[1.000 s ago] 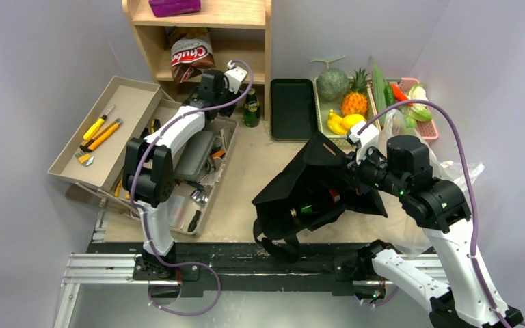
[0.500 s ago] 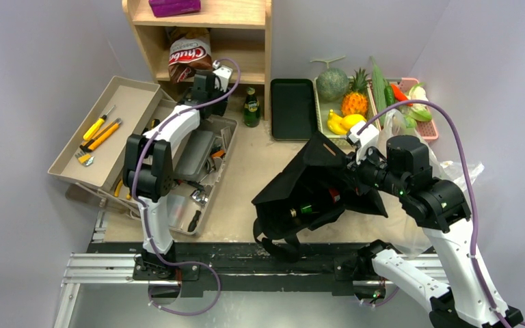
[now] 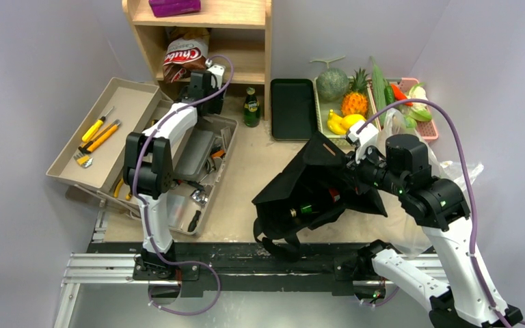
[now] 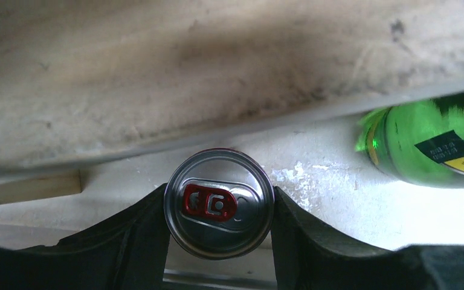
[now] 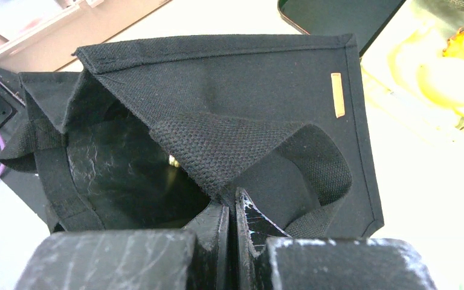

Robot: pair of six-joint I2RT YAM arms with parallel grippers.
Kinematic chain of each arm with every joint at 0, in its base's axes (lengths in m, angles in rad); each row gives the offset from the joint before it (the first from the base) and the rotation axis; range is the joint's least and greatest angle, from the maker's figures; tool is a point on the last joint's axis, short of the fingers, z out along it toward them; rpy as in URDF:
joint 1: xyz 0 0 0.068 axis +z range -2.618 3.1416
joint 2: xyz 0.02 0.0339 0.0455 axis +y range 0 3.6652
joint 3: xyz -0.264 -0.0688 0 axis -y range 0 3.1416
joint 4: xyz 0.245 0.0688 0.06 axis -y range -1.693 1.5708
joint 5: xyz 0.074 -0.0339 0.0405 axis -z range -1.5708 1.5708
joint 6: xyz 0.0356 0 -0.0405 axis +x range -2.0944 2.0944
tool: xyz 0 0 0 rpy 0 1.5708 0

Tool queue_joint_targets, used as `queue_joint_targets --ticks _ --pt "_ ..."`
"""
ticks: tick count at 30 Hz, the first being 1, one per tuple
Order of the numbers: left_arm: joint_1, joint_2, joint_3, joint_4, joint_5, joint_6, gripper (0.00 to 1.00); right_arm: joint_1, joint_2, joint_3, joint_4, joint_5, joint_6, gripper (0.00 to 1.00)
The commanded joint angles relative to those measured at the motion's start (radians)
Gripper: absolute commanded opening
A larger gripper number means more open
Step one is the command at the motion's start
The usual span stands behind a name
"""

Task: Untie the knot of the grocery bags and take out the mixed food
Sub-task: Place the bottle on the shelf.

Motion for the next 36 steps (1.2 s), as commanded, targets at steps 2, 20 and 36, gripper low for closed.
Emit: queue_joint_targets --ticks 2,20,36 --pt "0.018 0.013 0.098 0.016 -0.029 -0.036 0.27 -0.009 0.007 0.033 -0.012 0.029 -0.022 0.00" --pt "0.019 0.023 0.127 -0.030 -0.041 -0.045 0.67 -0.008 0.012 0.030 -0.001 0.027 -0.022 0.00" --pt "-0.003 -0.064 0.057 0.041 -0.046 -0.053 0.80 -0.009 0.005 0.016 0.010 0.023 -0.021 0.00"
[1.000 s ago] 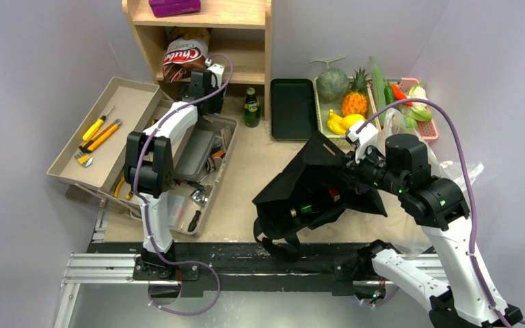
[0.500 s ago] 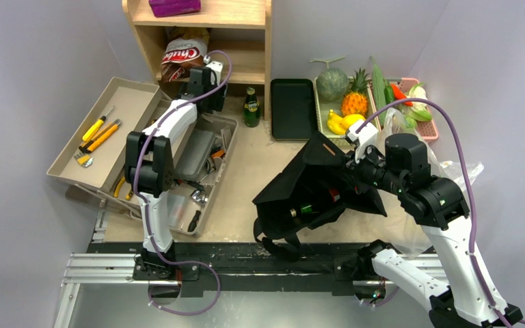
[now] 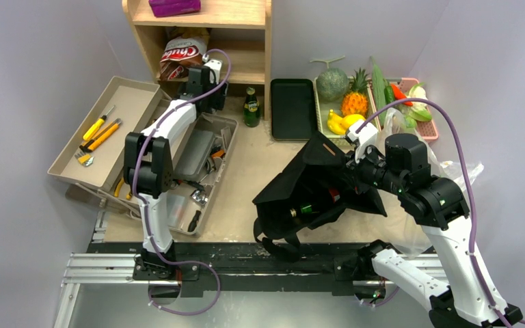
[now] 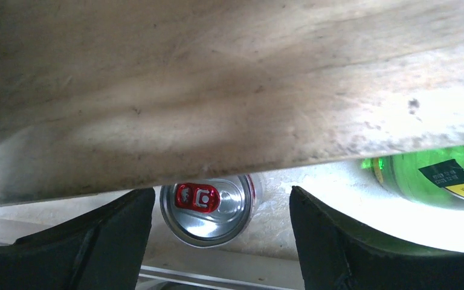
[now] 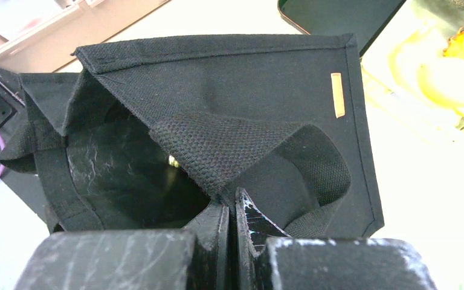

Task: Untie the knot of the grocery bags and take out the mixed food
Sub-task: Place the bottle on the shelf.

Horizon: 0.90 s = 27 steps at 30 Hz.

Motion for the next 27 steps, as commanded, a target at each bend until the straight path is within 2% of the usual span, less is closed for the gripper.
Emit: queue_joint_targets --ticks 1,12,22,25,27 --pt "-0.013 -0.096 -0.036 0.093 -0.028 -0.028 0.81 -0.009 -0.001 0.014 0.009 0.021 -0.020 0.00" --pt "-0.038 -0.192 -0.157 0.174 -0.026 -0.015 0.82 -0.009 -0.005 0.013 0.007 0.019 -0.018 0.00" --pt "-0.078 -0.329 -0.281 0.177 0.012 -0.005 0.82 -0.009 -0.011 0.008 0.010 0.023 -0.020 0.00" --pt "-0.106 -0.382 -0.334 0.176 0.056 0.034 0.79 -0.010 -0.014 0.003 0.014 0.019 -0.020 0.00" --pt "-0.124 -0.408 -0.343 0.129 0.162 0.063 0.69 -0.009 -0.016 0.001 0.018 0.019 -0.018 0.00"
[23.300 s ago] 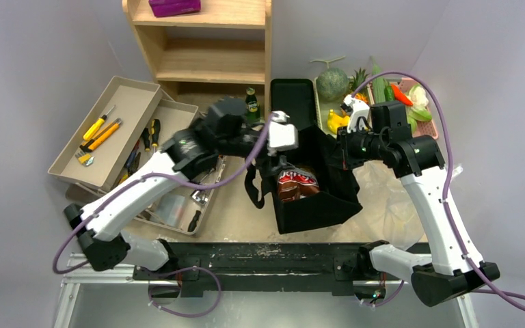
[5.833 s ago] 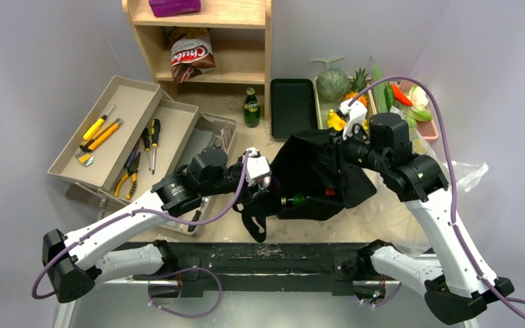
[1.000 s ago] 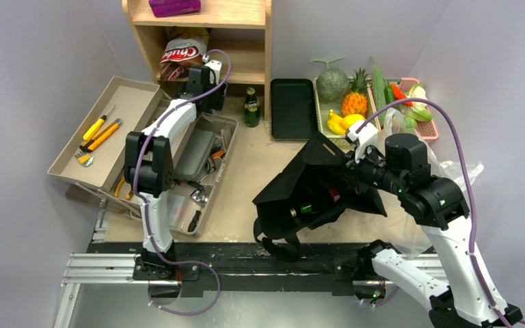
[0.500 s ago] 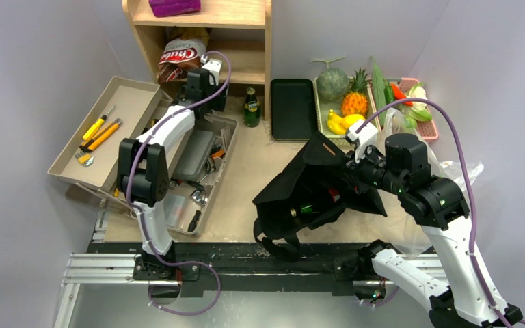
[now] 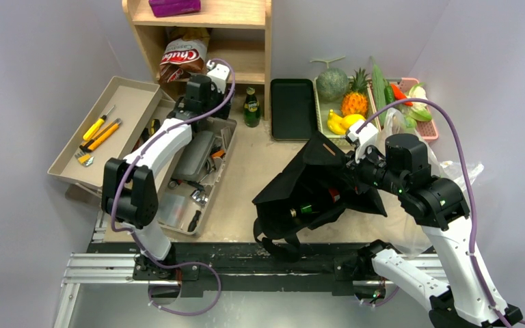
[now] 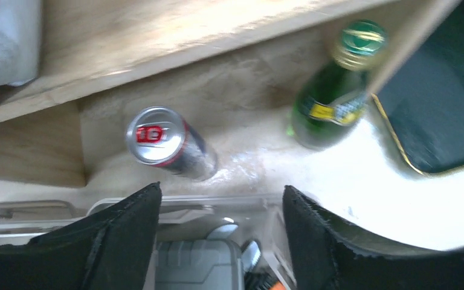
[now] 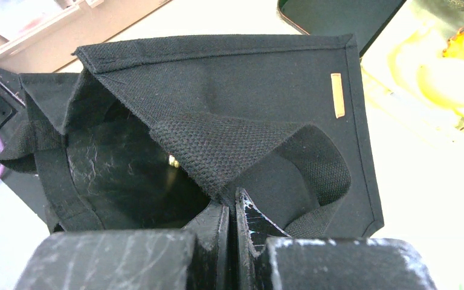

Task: Untie the knot of the grocery bags and take out the mixed food
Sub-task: Place the bottle on the shelf.

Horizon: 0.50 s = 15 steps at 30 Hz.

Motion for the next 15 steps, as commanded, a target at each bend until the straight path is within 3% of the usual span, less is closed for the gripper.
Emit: queue_joint_targets --ticks 1,4,8,15 --pt "-0.047 -0.090 -0.018 -0.046 0.207 0.083 0.63 -0.009 -0.013 0.001 0.018 0.021 -0.018 0.00" --pt "-0.082 -0.082 0.044 -0.207 0.323 0.104 0.46 -0.009 -0.015 0.001 0.018 0.021 -0.018 0.00" --pt "-0.110 -0.009 0.134 -0.378 0.350 0.053 0.24 -0.010 -0.018 -0.002 0.021 0.022 -0.018 0.00" --pt "-0.181 0.132 0.224 -0.517 0.253 0.103 0.18 -0.009 -0.026 -0.005 0.023 0.031 -0.018 0.00"
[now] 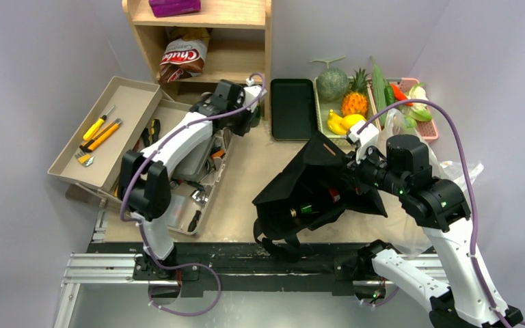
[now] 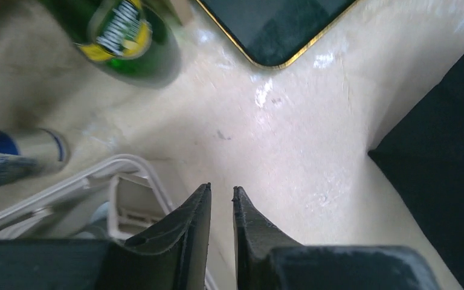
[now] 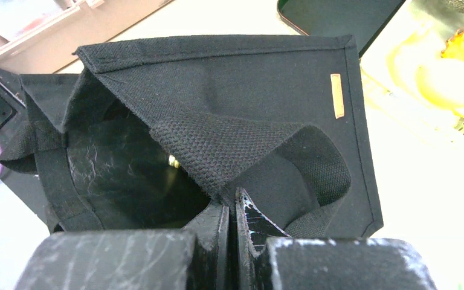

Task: Untie the knot of the grocery bags and take out the mixed food
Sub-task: Place the bottle on the shelf, then move the bottle to the center of the board.

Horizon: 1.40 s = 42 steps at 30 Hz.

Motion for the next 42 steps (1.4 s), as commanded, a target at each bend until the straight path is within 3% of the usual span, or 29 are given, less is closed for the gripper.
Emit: queue_joint_targets --ticks 1,11,20,31,36,38,42 --pt "-0.034 0.111 0.085 -0.155 -0.053 0.031 0.17 -0.009 -0.016 -0.004 0.022 0.032 -0.017 0.00" --pt "-0.008 0.276 0.217 -0.183 -0.363 -0.021 0.13 -0.010 -0.021 0.007 0.011 0.043 -0.017 0.00" --pt "0.079 0.317 0.265 -0.197 -0.436 -0.039 0.07 -0.009 -0.026 0.007 0.010 0.046 -0.015 0.00" --pt "0.121 0.231 0.167 -0.114 -0.407 0.029 0.05 -0.009 -0.023 0.012 0.006 0.045 -0.017 0.00" --pt "0.102 0.096 0.047 0.022 -0.207 0.095 0.16 -0.009 -0.021 0.015 0.008 0.043 -0.017 0.00" --pt "0.068 0.047 0.000 0.061 -0.128 0.202 0.28 -0.010 -0.018 0.015 0.008 0.042 -0.017 0.00" --pt "0.000 0.024 -0.024 0.042 -0.025 0.422 0.43 -0.010 -0.015 0.015 0.015 0.039 -0.015 0.00"
